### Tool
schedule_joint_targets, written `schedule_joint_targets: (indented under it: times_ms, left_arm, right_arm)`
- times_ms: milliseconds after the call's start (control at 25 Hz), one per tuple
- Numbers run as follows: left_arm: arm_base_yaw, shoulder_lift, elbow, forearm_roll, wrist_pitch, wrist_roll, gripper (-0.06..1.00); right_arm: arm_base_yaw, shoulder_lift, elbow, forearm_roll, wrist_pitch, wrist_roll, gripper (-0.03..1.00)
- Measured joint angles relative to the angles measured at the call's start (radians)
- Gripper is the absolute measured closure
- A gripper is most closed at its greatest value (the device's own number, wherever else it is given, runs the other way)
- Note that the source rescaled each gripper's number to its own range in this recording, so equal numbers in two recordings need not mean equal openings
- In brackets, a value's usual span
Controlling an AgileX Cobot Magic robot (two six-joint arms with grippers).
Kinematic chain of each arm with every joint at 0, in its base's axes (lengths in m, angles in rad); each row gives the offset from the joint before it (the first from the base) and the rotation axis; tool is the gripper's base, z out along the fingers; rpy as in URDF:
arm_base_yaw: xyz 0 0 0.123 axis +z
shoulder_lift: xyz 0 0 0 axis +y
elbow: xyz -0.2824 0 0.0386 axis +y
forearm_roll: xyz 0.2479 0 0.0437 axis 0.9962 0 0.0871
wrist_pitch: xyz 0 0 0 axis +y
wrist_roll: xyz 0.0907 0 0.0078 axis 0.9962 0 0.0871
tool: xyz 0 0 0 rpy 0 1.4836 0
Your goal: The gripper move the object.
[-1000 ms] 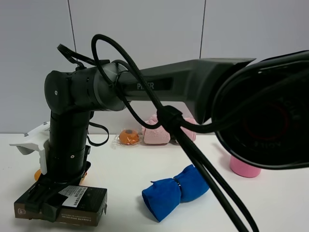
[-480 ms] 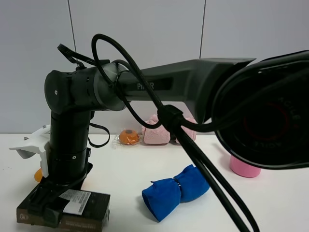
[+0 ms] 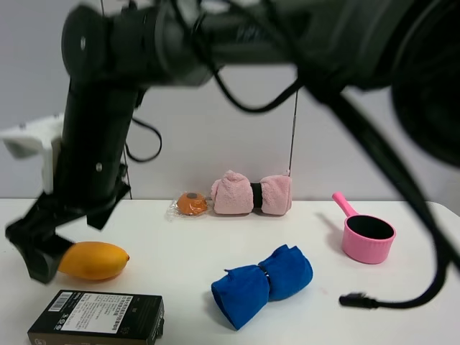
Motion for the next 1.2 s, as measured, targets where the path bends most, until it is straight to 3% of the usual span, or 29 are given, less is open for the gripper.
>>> schedule_joint_targets:
  times_ms: [440,720,920,1080,1200]
  left_arm:
    - [0.000,0.000,0.000,0.000,0.000,0.000,-0.06]
    - [0.000,0.000,0.000,0.000,0.000,0.000,-0.06]
    - [0.000,0.000,0.000,0.000,0.000,-0.001,-0.06]
    - [0.000,0.000,0.000,0.000,0.000,-0.001,-0.06]
    - [0.000,0.000,0.000,0.000,0.000,-0.001,-0.06]
  right_arm:
    - [0.000,-0.408,-0.001,-0.184,0.043,0.080,0.06]
    - [0.000,-0.625,0.026,-0.289,0.092,0.194,0.09]
    - [0.000,-0.759,0.306,-0.348,0.084,0.226,0.13]
    - [0.000,-0.909,0.627,-0.320,-0.103,0.255,0.13]
    - [0.000,-1.059,0.855,-0.312,-0.248,0.300,0.02]
